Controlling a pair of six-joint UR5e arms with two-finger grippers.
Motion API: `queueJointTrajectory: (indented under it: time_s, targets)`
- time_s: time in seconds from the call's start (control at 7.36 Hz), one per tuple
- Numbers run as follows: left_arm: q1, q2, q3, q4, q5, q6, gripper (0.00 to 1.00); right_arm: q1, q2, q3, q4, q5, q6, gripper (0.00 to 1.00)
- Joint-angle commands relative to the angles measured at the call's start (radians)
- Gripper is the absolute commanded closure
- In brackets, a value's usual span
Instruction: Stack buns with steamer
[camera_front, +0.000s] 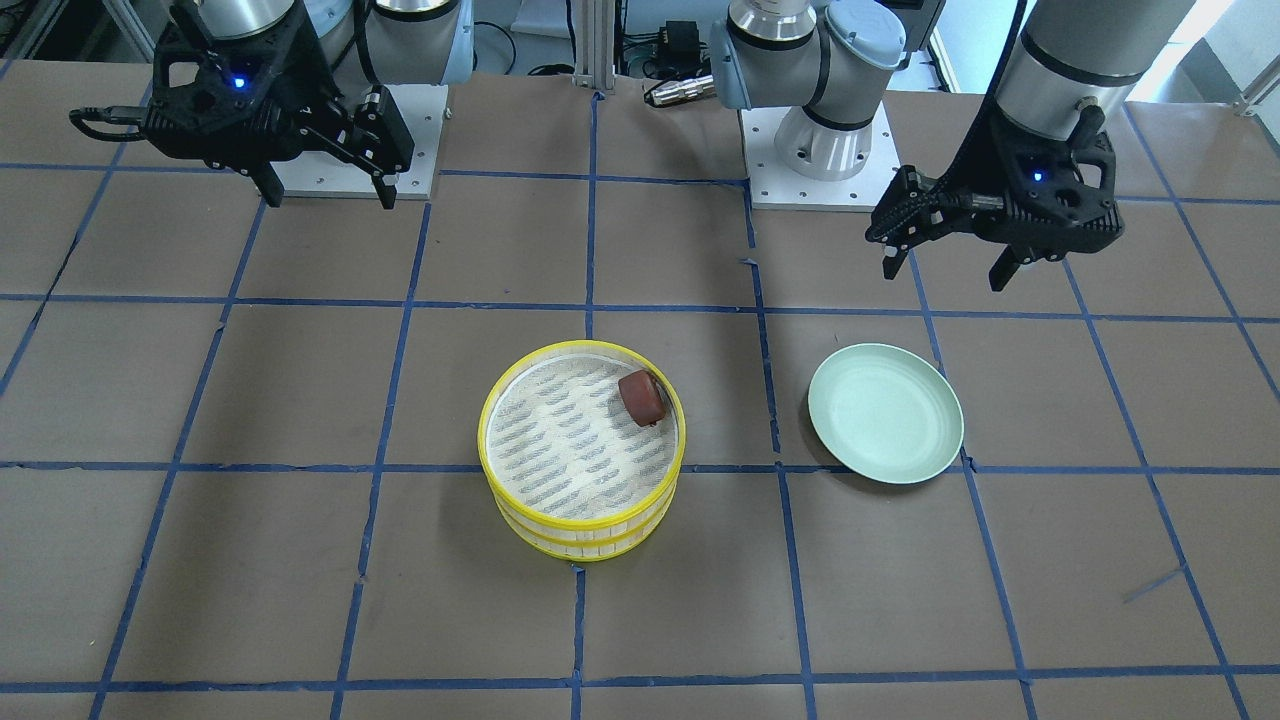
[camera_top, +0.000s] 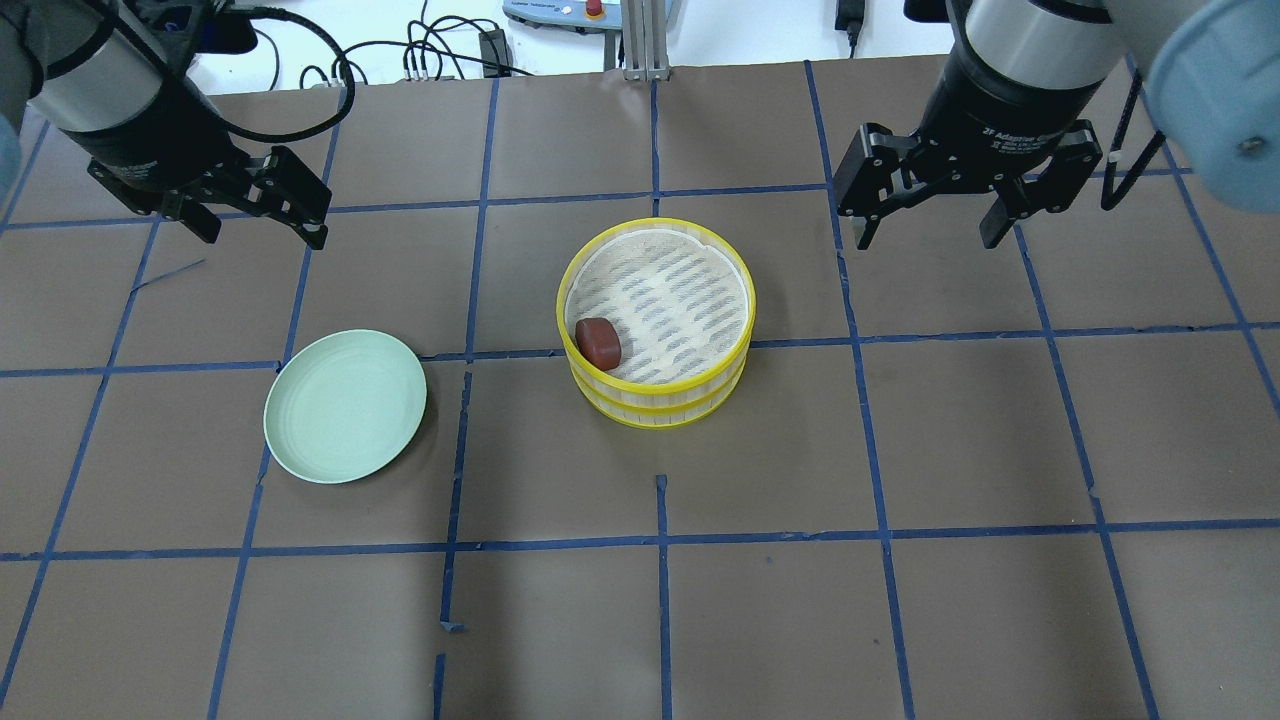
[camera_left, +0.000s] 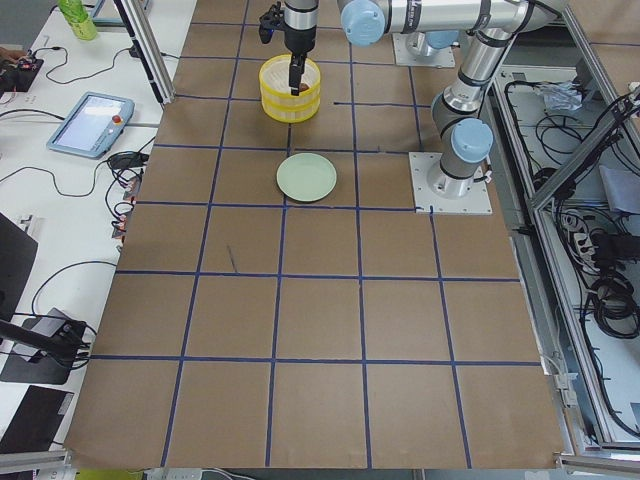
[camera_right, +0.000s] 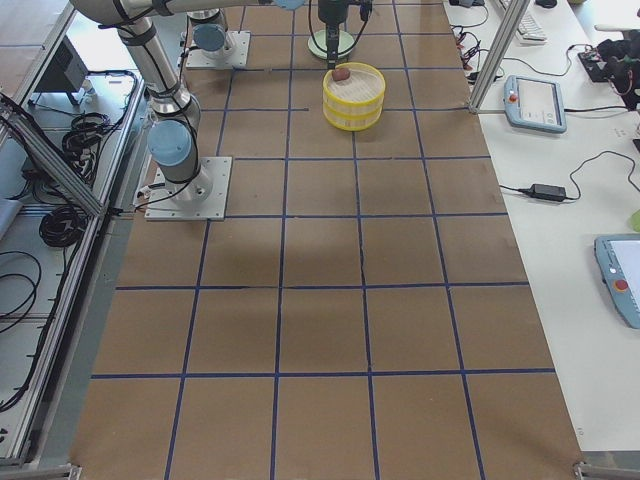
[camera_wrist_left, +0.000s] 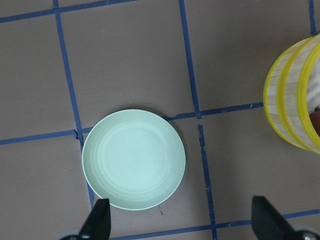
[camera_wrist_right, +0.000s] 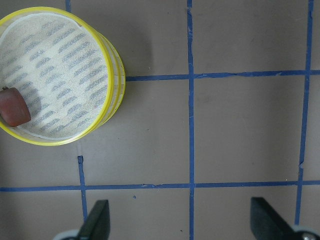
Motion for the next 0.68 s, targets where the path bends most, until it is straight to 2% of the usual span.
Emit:
queueJointTrajectory:
  time_s: [0.0, 0.54]
  targets:
    - [-0.001, 0.002, -0.008, 0.001, -0.008, -0.003, 0.00, 0.000, 0.001, -0.001, 0.000, 0.002, 0.000, 0.00]
    - [-0.012, 0.012, -0.014, -0.005, -0.009, -0.006, 0.00, 0.000, 0.001, 0.001, 0.000, 0.002, 0.000, 0.00]
